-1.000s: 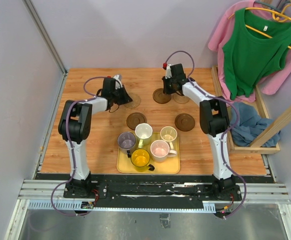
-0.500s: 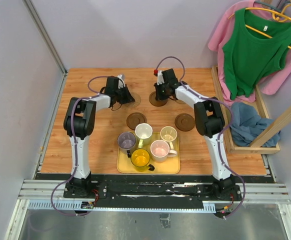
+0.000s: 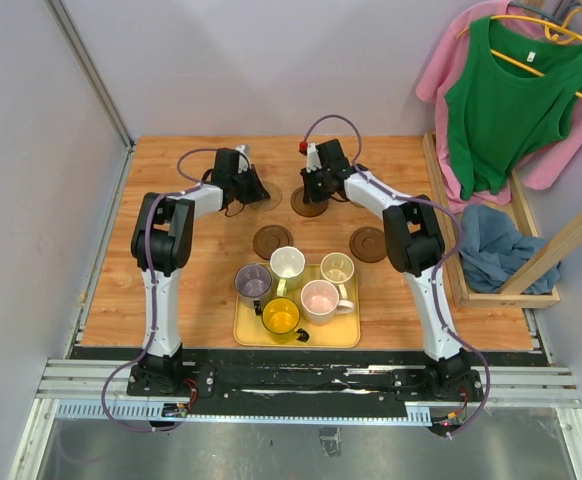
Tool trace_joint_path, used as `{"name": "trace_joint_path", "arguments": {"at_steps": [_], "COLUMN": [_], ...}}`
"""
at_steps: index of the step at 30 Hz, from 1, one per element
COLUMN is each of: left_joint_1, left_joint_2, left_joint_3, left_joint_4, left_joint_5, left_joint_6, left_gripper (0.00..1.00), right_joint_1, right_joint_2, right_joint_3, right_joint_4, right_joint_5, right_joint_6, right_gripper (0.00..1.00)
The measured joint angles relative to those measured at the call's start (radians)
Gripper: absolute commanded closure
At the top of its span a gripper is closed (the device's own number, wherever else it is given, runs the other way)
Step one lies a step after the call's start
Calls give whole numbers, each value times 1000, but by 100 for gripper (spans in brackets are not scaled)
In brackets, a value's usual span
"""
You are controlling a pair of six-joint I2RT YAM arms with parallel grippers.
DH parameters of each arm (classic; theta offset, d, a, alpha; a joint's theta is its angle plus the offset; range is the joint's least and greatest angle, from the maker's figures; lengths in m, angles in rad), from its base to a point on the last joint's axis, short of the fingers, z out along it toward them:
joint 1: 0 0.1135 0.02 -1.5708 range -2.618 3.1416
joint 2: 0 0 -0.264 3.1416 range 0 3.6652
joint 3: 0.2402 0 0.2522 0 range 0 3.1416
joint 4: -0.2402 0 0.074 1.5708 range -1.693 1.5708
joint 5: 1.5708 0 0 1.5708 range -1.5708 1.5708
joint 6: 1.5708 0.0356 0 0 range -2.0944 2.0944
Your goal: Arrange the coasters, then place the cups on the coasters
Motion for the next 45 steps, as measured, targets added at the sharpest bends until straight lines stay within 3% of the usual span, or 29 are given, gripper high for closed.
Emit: {"name": "trace_joint_path", "arguments": {"at_steps": [13, 19, 23, 31, 45], "left_joint_1": [0, 0, 0, -22, -94], "left_joint_2": [-37, -199, -308, -364, -362], "left_joint_3": [-27, -113, -202, -380, -395], "left_joint_4": [34, 79, 109, 81, 32], "left_joint_5": [14, 28, 37, 35, 27], "left_joint_6": [5, 14, 30, 78, 139], "left_gripper": [94, 93, 98, 99, 99], "right_joint_1": [0, 0, 0, -4, -129], "right_joint_2": [-19, -196, -333, -491, -567], "right_joint_3": [14, -117, -239, -481, -720], "right_joint_4": [-22, 18, 69, 100, 114], "right_joint_5": [19, 32, 70, 185, 173], "right_joint_6": [-35, -40, -39, -12, 113], "right_gripper": [81, 73, 72, 82, 93]}}
